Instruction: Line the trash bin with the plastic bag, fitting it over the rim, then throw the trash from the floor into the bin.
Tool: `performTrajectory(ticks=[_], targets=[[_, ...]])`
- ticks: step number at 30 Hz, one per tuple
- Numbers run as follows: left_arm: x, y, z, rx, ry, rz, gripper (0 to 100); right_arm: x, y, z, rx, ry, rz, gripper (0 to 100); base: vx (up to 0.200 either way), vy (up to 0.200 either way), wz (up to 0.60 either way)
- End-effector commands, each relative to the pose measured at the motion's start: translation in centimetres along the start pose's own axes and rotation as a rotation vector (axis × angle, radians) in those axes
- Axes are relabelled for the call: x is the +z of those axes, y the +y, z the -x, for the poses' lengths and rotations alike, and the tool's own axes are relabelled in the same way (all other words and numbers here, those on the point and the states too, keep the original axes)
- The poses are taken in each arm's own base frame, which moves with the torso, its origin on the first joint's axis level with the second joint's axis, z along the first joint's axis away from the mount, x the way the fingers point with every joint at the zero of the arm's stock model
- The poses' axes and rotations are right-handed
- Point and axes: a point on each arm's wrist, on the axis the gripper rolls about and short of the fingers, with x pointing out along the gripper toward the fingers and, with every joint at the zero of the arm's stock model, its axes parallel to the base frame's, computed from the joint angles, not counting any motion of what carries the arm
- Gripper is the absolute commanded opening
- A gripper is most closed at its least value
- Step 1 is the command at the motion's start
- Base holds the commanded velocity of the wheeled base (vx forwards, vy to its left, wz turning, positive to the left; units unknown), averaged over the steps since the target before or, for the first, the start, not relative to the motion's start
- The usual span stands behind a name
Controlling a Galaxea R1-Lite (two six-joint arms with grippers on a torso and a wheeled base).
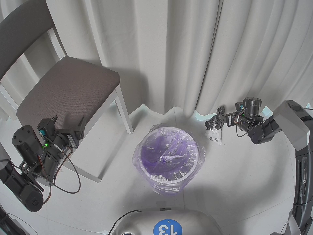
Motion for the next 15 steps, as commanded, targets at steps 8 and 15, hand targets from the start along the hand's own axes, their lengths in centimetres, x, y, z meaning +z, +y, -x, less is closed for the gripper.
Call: performTrajectory(ticks=[8,15], targets=[[-0.3,1.7,-0.4,0.078,0.003,-0.032,100,-3.5,2.6,-5.2,0.000,0.015,-0.118,100,0.000,0.000,0.00],[-0.8,1.7,-0.5,0.081,0.024,-0.037,100,-4.0,2.8,-6.3,-0.029,0.067,-0.177,100,0.000,0.000,0.00]])
